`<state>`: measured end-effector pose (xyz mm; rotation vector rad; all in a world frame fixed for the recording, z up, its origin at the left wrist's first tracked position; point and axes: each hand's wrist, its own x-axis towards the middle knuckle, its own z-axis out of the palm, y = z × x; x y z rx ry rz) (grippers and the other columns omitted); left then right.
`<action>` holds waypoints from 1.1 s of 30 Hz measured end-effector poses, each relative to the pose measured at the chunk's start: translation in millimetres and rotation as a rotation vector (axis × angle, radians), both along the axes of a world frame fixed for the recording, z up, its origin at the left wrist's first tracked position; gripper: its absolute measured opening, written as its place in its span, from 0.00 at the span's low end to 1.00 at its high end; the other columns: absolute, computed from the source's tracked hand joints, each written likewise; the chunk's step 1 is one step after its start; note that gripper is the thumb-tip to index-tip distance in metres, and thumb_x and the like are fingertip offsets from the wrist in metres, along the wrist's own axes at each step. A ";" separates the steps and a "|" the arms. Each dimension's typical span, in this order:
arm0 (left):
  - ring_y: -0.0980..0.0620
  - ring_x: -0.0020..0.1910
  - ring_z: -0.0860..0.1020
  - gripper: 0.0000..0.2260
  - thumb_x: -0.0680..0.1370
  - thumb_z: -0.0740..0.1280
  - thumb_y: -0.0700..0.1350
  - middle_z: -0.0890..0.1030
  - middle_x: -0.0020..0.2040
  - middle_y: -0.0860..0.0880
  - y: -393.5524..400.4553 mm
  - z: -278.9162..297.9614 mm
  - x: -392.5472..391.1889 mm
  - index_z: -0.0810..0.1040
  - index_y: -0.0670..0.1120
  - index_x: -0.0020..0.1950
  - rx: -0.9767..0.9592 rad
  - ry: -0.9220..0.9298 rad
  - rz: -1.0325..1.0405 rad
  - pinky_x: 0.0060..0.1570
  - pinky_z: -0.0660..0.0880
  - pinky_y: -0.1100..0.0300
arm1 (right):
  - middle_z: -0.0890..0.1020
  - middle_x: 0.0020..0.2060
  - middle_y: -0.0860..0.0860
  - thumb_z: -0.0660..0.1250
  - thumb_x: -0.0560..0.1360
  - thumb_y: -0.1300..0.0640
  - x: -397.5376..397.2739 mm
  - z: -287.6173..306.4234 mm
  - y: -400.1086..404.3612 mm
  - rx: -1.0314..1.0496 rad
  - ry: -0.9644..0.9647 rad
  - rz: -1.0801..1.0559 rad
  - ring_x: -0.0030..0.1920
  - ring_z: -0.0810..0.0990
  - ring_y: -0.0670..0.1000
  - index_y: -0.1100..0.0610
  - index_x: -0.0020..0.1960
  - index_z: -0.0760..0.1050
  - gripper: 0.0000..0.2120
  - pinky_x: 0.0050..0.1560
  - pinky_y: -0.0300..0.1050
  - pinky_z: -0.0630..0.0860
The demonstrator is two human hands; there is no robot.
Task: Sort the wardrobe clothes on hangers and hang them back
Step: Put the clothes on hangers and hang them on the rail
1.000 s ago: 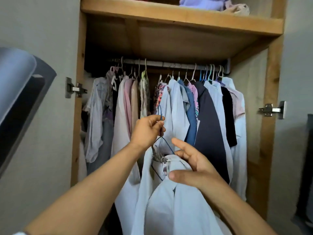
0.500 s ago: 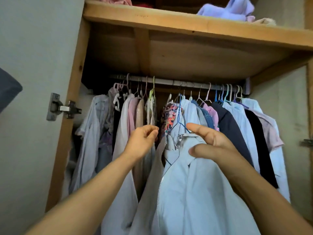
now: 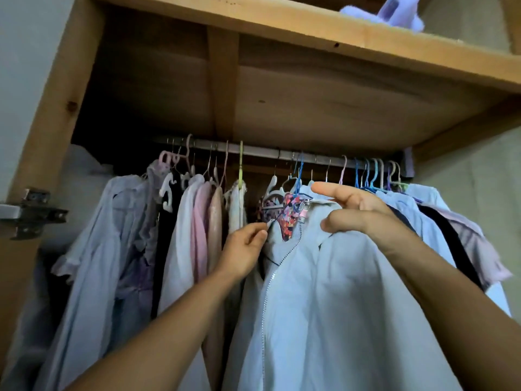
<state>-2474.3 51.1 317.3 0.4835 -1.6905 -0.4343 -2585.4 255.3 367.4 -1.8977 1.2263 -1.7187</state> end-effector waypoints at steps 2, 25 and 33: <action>0.51 0.61 0.75 0.15 0.79 0.63 0.39 0.77 0.62 0.46 -12.7 1.4 -8.9 0.74 0.39 0.65 0.016 -0.032 -0.020 0.57 0.67 0.72 | 0.82 0.35 0.47 0.57 0.72 0.77 -4.4 6.5 -17.7 -0.013 -0.022 -0.010 0.28 0.79 0.40 0.59 0.68 0.70 0.27 0.29 0.30 0.72; 0.71 0.53 0.71 0.20 0.78 0.52 0.64 0.76 0.55 0.58 -45.0 81.0 -0.6 0.75 0.53 0.56 -0.167 -0.039 -0.048 0.56 0.64 0.75 | 0.78 0.49 0.54 0.59 0.55 0.64 -8.3 97.4 -160.4 -0.131 0.092 0.020 0.38 0.78 0.47 0.57 0.64 0.72 0.36 0.35 0.34 0.73; 0.82 0.46 0.68 0.10 0.82 0.51 0.52 0.74 0.47 0.68 -44.0 80.2 7.5 0.71 0.63 0.49 -0.162 -0.077 -0.057 0.44 0.62 0.83 | 0.79 0.50 0.54 0.60 0.55 0.63 -12.2 98.0 -184.9 -0.101 0.148 0.006 0.44 0.79 0.49 0.58 0.63 0.73 0.34 0.41 0.38 0.75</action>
